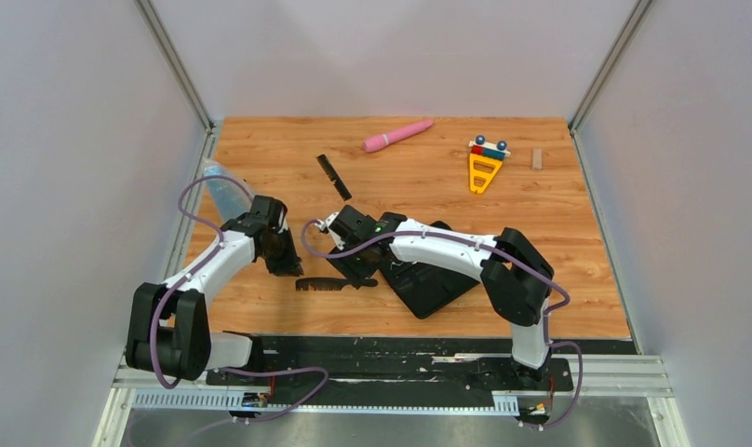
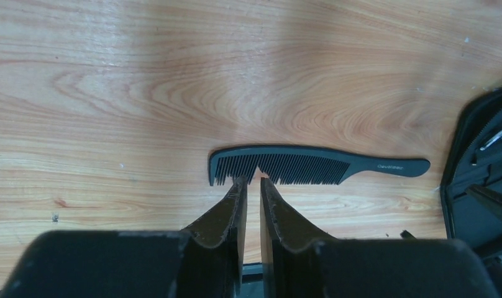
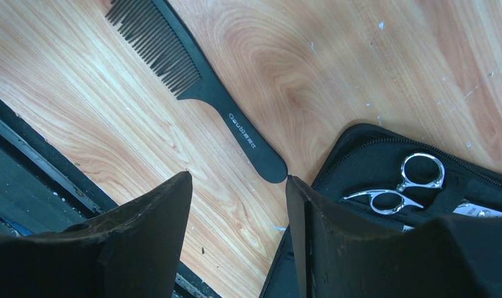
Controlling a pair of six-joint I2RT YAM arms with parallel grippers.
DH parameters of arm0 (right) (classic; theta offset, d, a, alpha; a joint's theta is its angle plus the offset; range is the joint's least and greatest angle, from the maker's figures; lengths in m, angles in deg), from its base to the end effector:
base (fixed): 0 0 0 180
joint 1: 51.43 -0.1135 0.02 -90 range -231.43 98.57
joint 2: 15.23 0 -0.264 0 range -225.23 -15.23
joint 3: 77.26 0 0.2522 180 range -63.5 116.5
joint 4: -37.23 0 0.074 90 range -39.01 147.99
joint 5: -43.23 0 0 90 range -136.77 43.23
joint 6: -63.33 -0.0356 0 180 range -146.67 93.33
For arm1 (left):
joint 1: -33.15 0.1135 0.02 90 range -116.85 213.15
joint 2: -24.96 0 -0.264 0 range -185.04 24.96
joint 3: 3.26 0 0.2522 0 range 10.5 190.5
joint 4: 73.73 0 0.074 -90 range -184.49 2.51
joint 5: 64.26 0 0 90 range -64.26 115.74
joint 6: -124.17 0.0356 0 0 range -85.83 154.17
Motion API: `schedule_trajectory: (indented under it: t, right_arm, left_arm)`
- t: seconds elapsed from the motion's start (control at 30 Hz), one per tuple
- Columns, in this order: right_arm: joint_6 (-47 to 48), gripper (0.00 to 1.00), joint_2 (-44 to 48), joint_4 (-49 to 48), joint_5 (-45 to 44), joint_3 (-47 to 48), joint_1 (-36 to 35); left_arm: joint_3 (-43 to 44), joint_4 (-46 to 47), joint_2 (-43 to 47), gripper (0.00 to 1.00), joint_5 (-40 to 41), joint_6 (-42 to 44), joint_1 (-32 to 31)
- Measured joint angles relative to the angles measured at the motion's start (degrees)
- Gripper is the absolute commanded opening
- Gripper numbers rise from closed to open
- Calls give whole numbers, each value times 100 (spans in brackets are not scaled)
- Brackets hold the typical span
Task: Sort the hair-cutting tools
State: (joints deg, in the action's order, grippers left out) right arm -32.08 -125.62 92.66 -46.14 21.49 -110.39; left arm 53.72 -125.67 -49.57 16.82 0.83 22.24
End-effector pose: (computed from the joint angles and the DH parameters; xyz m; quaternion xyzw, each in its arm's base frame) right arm 0.2068 0.3444 0.2091 -0.4425 0.8745 0.1104 0.1654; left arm 0.2231 -0.0486 0.1896 -0.1772 0.9650 -0.1377 0.1356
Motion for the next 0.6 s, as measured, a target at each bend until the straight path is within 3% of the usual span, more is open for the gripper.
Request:
schedule_trajectory:
  t: [0.6]
  right_arm:
    - [238, 59, -101, -280, 98, -63, 17]
  left_arm:
    - [-87, 20, -632, 16, 293, 20, -74]
